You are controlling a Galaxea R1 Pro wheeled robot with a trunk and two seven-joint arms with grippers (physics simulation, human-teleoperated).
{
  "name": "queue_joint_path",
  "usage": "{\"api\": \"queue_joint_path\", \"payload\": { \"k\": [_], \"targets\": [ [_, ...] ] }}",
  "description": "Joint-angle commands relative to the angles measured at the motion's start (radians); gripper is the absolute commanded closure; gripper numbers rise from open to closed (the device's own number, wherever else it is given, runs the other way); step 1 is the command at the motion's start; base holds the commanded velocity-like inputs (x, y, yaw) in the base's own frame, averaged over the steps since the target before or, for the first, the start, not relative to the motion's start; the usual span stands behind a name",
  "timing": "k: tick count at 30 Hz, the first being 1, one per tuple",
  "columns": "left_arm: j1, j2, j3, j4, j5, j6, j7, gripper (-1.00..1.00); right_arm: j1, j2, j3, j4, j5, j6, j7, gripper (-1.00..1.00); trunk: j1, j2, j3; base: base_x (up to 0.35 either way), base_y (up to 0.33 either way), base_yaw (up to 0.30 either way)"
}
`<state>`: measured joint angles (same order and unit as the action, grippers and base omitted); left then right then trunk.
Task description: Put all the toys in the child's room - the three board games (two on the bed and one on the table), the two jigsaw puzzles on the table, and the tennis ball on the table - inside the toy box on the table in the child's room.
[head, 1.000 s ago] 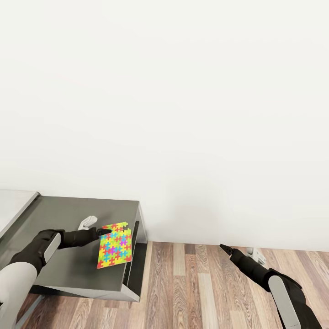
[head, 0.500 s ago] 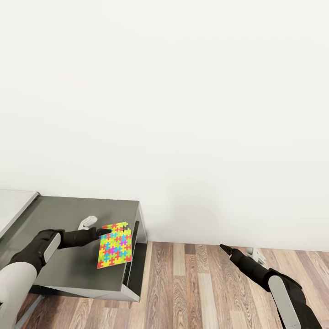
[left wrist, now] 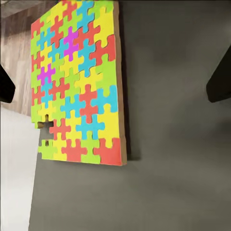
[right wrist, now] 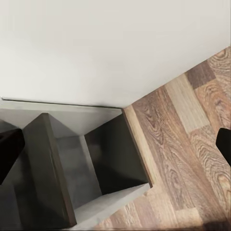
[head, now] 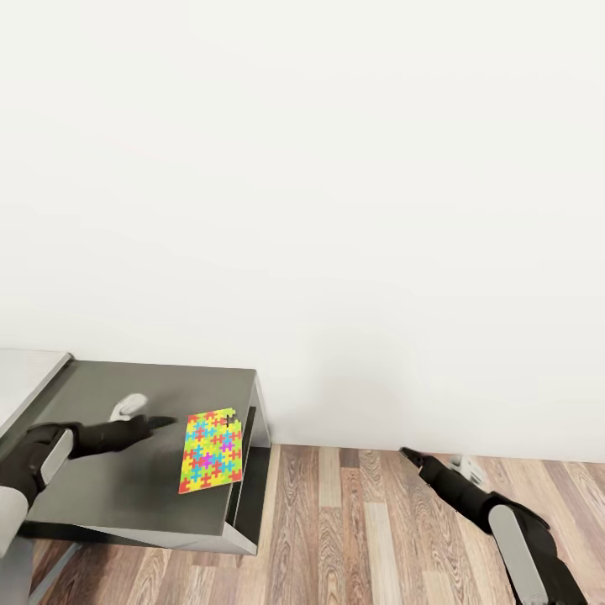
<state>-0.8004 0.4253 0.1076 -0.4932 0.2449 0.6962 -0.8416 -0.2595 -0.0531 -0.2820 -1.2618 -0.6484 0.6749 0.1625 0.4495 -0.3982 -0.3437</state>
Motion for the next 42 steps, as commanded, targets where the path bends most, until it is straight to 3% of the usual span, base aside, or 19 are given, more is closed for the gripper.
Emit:
{"api": "queue_joint_path", "payload": {
  "k": [1, 6, 10, 13, 18, 27, 42],
  "targets": [
    [0.005, -0.006, 0.008, -0.006, 0.008, 0.012, -0.008, -1.0, -0.007, 0.006, 0.004, 0.005, 0.007, 0.012, 0.01, -1.0, 0.0, -0.002, -0.002, 0.0, 0.0, 0.0],
    [0.025, -0.022, 0.031, -0.033, 0.032, 0.028, -0.036, -1.0, -0.034, 0.034, 0.032, 0.033, -0.002, 0.015, 0.038, -1.0, 0.0, -0.002, -0.002, 0.0, 0.0, 0.0],
    [0.003, -0.045, 0.019, -0.013, 0.056, 0.006, -0.013, -1.0, -0.011, 0.057, 0.055, 0.022, -0.02, -0.008, 0.061, -1.0, 0.0, -0.002, -0.002, 0.0, 0.0, 0.0],
    [-0.014, -0.058, 0.015, 0.003, 0.067, -0.01, -0.03, -1.0, 0.006, 0.072, 0.071, 0.005, -0.022, -0.024, 0.074, -1.0, 0.0, -0.002, -0.002, 0.0, 0.0, 0.0],
    [-0.042, -0.06, 0.014, 0.031, 0.073, -0.037, -0.058, -1.0, 0.034, 0.074, 0.097, -0.023, -0.022, -0.052, 0.079, -1.0, 0.0, -0.002, -0.002, 0.0, 0.0, 0.0],
    [-0.043, -0.06, 0.013, 0.082, 0.074, -0.049, -0.062, -1.0, 0.04, 0.075, 0.1, -0.049, -0.022, -0.067, 0.081, -1.0, 0.0, -0.002, -0.002, 0.0, 0.0, 0.0],
    [-0.042, -0.06, 0.01, 0.082, 0.074, -0.043, -0.088, -1.0, 0.04, 0.08, 0.114, -0.046, -0.013, -0.068, 0.081, -1.0, 0.0, -0.002, -0.002, 0.0, 0.0, 0.0]
  ]
}}
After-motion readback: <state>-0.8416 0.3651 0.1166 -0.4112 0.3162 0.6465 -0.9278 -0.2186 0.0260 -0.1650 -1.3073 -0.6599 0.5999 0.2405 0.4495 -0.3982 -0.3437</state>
